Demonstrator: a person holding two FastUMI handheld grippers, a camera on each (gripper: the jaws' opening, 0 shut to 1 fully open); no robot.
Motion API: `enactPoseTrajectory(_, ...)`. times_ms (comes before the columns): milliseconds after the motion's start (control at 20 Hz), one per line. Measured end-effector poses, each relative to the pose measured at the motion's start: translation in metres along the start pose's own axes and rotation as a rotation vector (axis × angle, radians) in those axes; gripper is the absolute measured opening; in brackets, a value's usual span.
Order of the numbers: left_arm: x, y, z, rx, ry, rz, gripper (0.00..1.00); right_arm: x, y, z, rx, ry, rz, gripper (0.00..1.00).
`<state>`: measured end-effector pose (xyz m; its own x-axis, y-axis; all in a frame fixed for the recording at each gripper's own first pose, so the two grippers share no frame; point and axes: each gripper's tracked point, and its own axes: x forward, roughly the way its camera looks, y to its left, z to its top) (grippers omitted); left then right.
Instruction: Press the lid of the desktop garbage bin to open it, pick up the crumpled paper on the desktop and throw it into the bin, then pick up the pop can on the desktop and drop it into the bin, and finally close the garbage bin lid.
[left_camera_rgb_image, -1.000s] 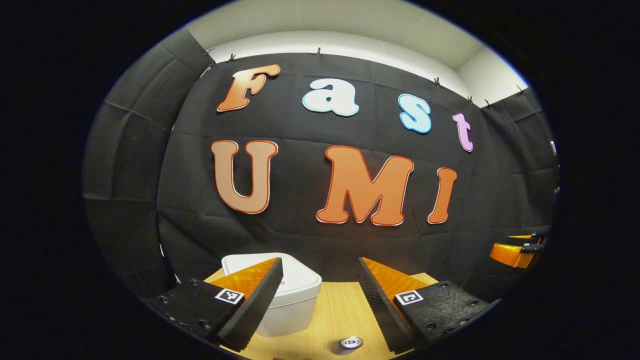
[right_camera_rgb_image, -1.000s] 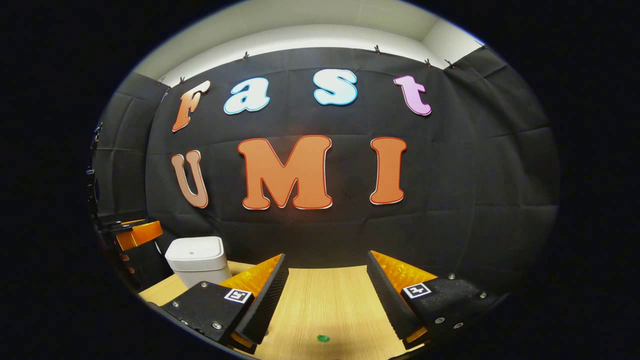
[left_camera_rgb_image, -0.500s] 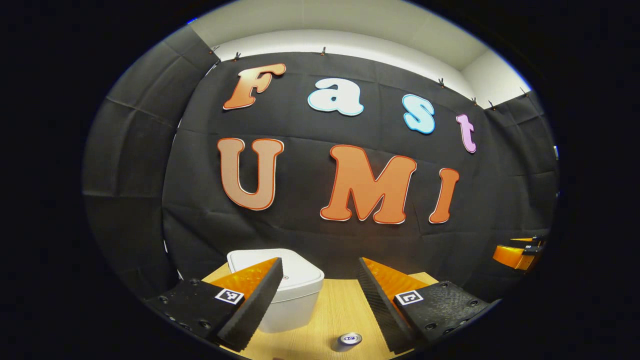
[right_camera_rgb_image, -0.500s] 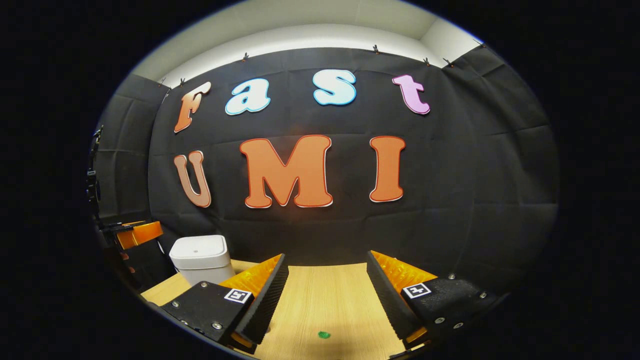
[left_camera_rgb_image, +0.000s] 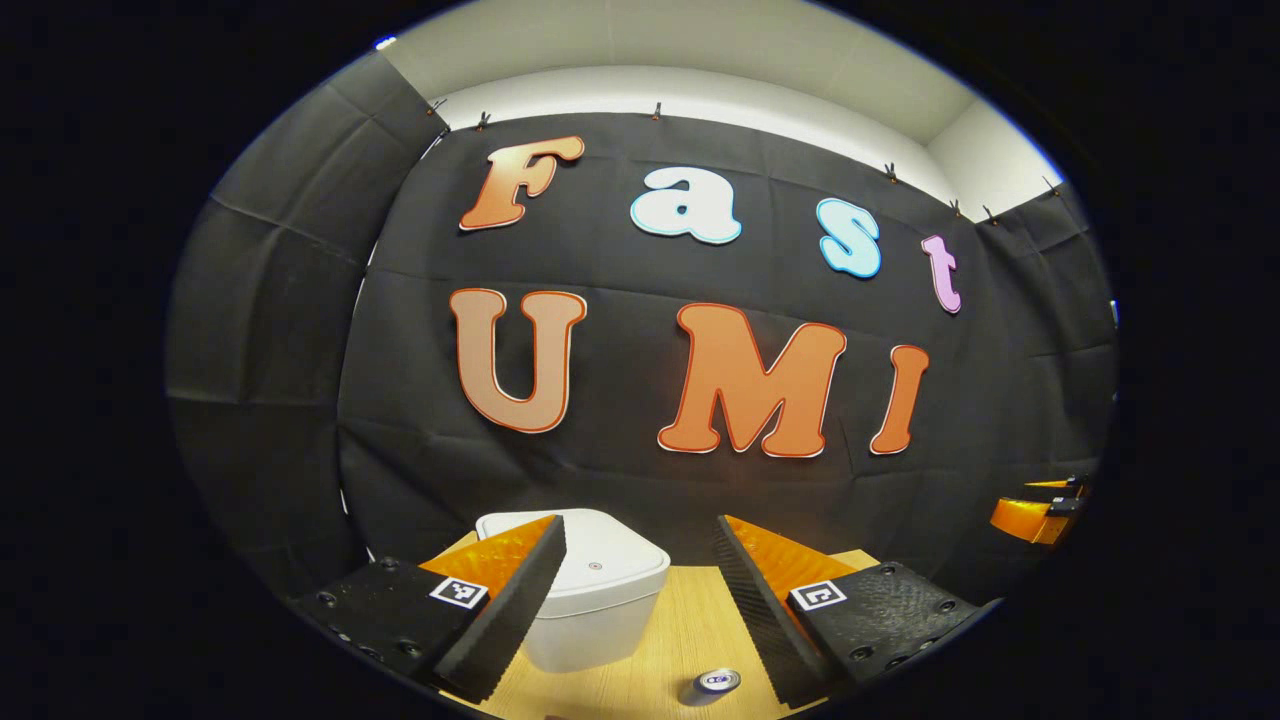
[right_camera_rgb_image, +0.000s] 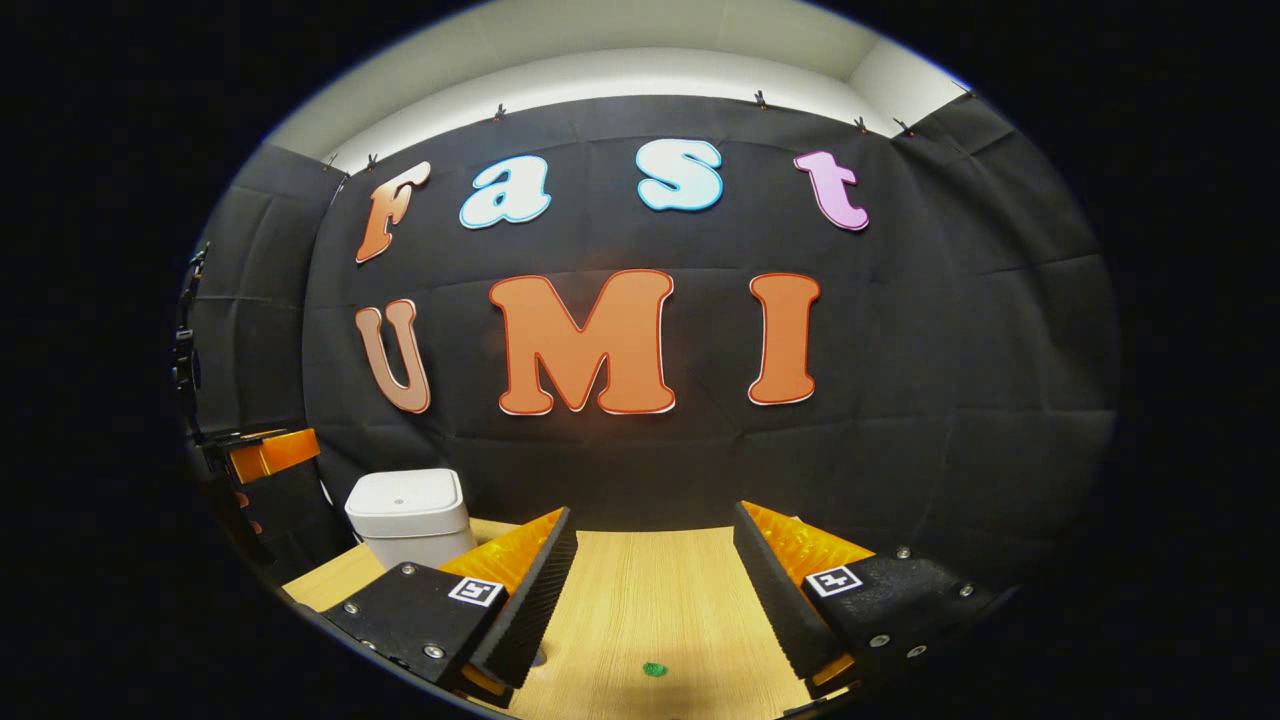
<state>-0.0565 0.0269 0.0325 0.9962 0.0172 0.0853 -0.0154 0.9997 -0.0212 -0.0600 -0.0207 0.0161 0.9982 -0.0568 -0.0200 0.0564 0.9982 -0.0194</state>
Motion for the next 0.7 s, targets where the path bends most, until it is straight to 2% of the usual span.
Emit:
enactPoseTrajectory(100,0.002,0.001,-0.002,-0.006,0.006,-0.005,0.93,0.000,0.000,0.000,0.004,0.005,-0.003,1.00)
enactPoseTrajectory(150,0.005,-0.001,-0.002,-0.005,0.006,-0.013,0.86,0.000,0.000,0.000,0.005,0.008,-0.004,1.00)
enactPoseTrajectory(500,0.046,0.014,0.032,0.049,-0.019,-0.024,0.88,0.003,-0.001,-0.002,0.011,0.016,-0.005,1.00)
enactPoseTrajectory(550,0.053,0.017,0.037,0.043,-0.025,-0.023,0.89,0.004,-0.001,-0.003,0.013,0.016,-0.006,0.94)
enactPoseTrajectory(700,0.070,0.024,0.051,0.062,-0.046,-0.012,0.89,0.011,-0.003,0.000,0.012,0.017,-0.009,0.94)
